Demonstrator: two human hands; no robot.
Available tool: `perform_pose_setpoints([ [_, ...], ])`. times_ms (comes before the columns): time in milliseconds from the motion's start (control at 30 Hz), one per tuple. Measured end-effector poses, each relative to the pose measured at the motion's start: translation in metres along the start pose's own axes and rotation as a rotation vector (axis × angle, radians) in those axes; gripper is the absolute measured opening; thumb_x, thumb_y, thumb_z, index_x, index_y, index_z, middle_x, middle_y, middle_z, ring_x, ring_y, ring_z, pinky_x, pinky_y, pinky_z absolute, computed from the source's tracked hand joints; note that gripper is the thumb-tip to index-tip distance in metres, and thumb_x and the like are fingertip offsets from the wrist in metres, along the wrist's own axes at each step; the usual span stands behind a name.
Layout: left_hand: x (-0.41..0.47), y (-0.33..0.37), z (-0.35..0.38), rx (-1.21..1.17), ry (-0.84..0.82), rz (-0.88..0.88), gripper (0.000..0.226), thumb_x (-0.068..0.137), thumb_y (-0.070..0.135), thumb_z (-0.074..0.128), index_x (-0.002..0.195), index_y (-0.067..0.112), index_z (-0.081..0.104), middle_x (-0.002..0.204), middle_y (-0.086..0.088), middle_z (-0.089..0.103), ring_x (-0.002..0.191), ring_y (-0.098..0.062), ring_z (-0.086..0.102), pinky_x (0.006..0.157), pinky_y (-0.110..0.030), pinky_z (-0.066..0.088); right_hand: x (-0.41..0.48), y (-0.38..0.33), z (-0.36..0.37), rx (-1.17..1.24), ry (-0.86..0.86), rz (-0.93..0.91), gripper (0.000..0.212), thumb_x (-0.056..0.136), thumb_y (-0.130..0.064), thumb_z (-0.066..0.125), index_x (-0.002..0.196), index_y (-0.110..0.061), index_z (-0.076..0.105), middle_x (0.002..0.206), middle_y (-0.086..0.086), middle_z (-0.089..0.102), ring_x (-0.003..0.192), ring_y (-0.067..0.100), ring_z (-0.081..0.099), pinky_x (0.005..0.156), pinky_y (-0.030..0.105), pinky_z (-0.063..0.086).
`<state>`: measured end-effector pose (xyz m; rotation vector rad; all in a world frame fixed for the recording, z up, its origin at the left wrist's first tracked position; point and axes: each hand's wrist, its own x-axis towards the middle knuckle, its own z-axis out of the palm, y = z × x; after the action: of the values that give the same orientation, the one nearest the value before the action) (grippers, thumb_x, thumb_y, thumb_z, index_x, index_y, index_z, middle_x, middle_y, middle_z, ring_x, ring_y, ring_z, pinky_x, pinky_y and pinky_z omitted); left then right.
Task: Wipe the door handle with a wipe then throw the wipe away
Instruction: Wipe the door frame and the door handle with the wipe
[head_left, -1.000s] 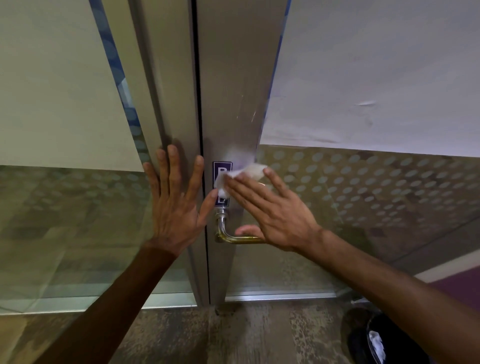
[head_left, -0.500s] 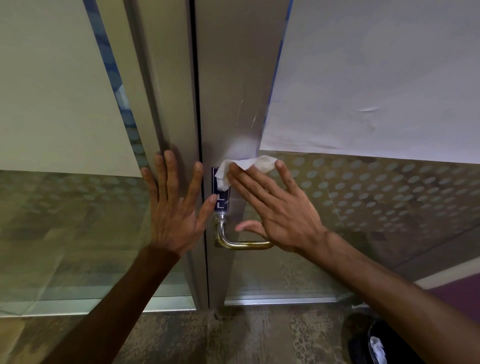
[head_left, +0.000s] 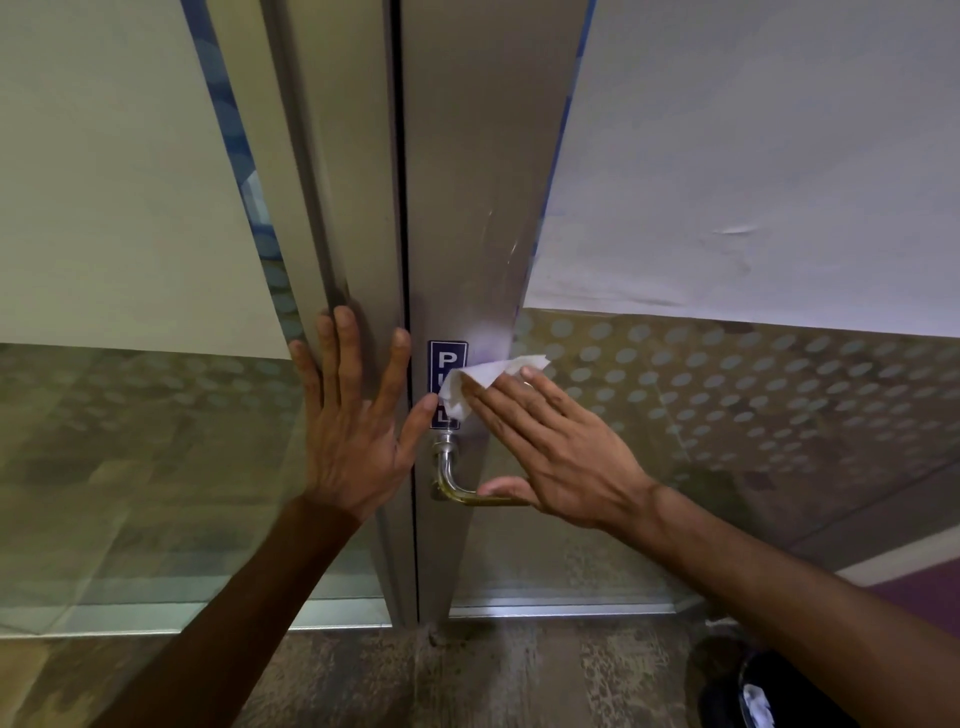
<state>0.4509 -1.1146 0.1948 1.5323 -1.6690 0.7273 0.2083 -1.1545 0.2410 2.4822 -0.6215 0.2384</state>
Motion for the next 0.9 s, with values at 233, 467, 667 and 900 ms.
perform_pose_setpoints([
  [233,0.0,0.001,0.002,0.0,-0.007,-0.01,0.077,0.11,0.058,0.033,0.164,0.033,-0.015,0.17,0.0,-0.036,0.159,-0.023,-0.027,0.129,-0.05,-0.015,0.02,0.01,-0.004,0.007,0.177,0.004,0.081,0.106,-0.062,0.036,0.156,0.002,0.034,0.164,0.019,0.032,0.156,0.03,0.024,0.129,0.046,0.02],
  [467,0.001,0.001,0.003,0.008,0.002,-0.02,0.08,0.109,0.058,0.034,0.164,0.032,-0.018,0.169,0.001,-0.037,0.159,-0.022,-0.028,0.129,-0.048,-0.016,-0.011,0.002,0.026,-0.049,0.085,-0.176,0.075,0.105,-0.059,0.044,0.141,0.005,0.055,0.145,0.023,0.058,0.142,0.034,0.049,0.122,0.046,0.036],
  [667,0.0,0.0,0.004,0.004,0.01,-0.014,0.079,0.109,0.057,0.035,0.164,0.032,-0.017,0.17,0.001,-0.036,0.159,-0.022,-0.028,0.129,-0.049,-0.016,0.01,0.01,0.003,-0.048,0.201,-0.014,0.079,0.107,-0.06,0.034,0.153,0.004,0.04,0.159,0.024,0.039,0.152,0.034,0.033,0.128,0.047,0.023],
  [900,0.002,0.002,0.005,0.005,0.025,-0.024,0.078,0.11,0.057,0.033,0.164,0.033,-0.018,0.169,0.001,-0.038,0.159,-0.021,-0.028,0.129,-0.049,-0.016,0.001,-0.014,0.013,0.044,0.198,0.068,0.077,0.107,-0.057,0.042,0.151,0.005,0.042,0.16,0.021,0.039,0.15,0.034,0.036,0.124,0.049,0.031],
])
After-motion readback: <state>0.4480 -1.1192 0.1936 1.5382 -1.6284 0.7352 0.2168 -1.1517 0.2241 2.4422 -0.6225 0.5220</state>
